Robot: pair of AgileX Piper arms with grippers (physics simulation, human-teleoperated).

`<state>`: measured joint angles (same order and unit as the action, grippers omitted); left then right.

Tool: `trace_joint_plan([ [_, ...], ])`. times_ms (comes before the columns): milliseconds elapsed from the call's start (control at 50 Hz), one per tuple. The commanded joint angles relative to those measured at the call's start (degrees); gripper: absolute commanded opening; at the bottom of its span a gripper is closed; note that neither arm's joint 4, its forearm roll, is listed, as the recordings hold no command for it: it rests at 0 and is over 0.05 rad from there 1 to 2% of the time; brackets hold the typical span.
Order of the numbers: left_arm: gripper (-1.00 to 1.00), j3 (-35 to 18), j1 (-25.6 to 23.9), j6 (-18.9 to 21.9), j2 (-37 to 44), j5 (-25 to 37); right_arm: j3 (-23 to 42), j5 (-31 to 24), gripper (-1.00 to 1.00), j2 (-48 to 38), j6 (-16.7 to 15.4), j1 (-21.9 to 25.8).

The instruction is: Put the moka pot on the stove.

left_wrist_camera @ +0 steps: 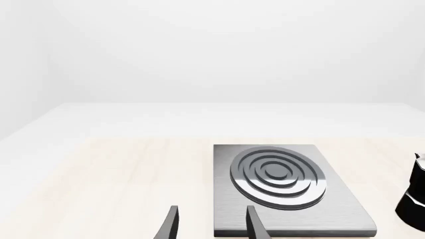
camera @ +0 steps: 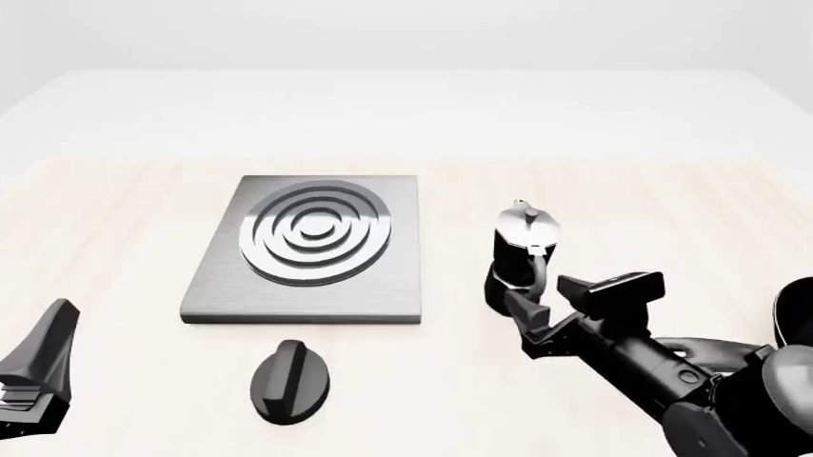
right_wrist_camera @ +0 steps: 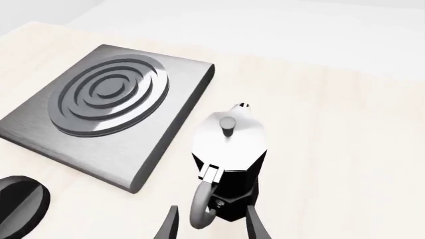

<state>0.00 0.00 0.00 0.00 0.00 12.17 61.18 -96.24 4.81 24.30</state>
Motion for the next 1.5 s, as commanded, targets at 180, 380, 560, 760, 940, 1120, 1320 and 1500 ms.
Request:
trace_joint_plan([
  [180,1.00,0.0,0.0,0.0,0.0,0.0,0.1,1.1,1.00,-1.4,0.0,0.0],
  [380,1.00,0.0,0.0,0.0,0.0,0.0,0.2,0.9,-1.00,-0.9,-0.4,0.1],
  [560,1.00,0.0,0.0,0.0,0.0,0.0,0.3,0.8,-1.00,-0.7,-0.3,0.6],
  [760,1.00,0.0,0.0,0.0,0.0,0.0,-0.1,-3.1,-1.00,4.9,-0.7,0.6],
  [940,1.00,0.0,0.0,0.0,0.0,0.0,0.1,-9.8,-1.00,13.6,-1.8,0.5],
  [1120,1.00,0.0,0.0,0.0,0.0,0.0,0.5,-13.7,-1.00,18.9,-2.1,0.5],
  [1320,1.00,0.0,0.0,0.0,0.0,0.0,2.7,-17.3,-1.00,22.5,-2.3,1.0],
  [1500,1.00,0.0,0.0,0.0,0.0,0.0,5.4,-20.1,-1.00,24.4,-2.9,1.3],
])
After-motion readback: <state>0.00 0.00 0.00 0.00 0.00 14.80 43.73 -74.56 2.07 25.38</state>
